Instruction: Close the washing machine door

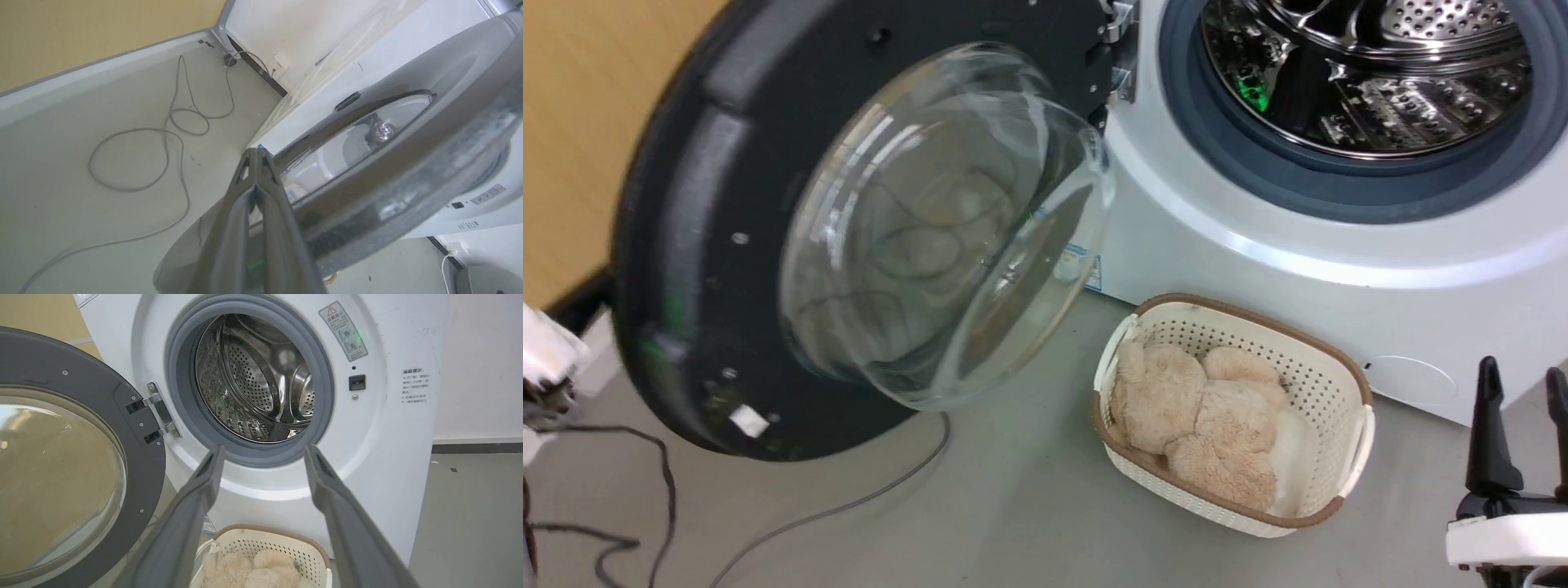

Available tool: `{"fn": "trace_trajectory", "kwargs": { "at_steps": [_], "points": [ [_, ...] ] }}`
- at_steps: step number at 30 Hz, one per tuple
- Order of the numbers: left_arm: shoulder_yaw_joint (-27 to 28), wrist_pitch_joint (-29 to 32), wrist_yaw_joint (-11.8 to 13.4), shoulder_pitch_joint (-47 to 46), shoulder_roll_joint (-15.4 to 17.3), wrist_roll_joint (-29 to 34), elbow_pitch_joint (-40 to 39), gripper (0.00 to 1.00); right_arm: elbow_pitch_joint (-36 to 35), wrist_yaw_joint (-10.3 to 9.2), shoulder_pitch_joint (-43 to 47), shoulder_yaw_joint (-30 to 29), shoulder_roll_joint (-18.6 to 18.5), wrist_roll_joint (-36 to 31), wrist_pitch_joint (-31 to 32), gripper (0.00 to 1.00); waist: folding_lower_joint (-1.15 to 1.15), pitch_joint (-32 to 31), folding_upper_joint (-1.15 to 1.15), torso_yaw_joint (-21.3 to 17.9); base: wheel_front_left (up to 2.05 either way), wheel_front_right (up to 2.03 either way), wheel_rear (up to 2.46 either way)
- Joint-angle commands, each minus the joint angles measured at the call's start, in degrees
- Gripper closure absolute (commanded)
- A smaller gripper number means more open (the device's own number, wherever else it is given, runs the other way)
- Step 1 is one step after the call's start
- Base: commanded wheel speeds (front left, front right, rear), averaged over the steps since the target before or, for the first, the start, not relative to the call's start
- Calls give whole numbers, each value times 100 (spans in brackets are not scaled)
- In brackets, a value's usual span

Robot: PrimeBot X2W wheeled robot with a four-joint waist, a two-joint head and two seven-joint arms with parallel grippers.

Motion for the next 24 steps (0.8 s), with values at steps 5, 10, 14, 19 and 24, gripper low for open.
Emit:
{"fn": "trace_trajectory", "kwargs": {
  "at_steps": [5,10,14,19,24],
  "points": [
    [-320,607,-69,577,-52,-832,-713,100,-22,4,-73,-97,18,106,-114,0,0,6,0,176,0,0,0],
    [-742,1023,-101,973,-53,-1227,-1442,100,-41,4,-85,-153,19,167,-174,0,0,-19,0,302,0,0,0],
    [-1108,1320,-126,1189,-102,-1565,-2058,100,-27,4,-63,-193,20,234,-221,0,0,-68,0,362,0,0,0],
    [-1524,1513,-141,1442,-244,-1889,-2669,100,-39,5,-59,-177,21,277,-250,0,0,-119,0,238,0,0,0],
    [-1957,1422,-141,1600,-481,-2003,-3076,100,-34,5,-49,-127,21,277,-250,0,0,-175,0,-84,0,0,0]
  ]
}}
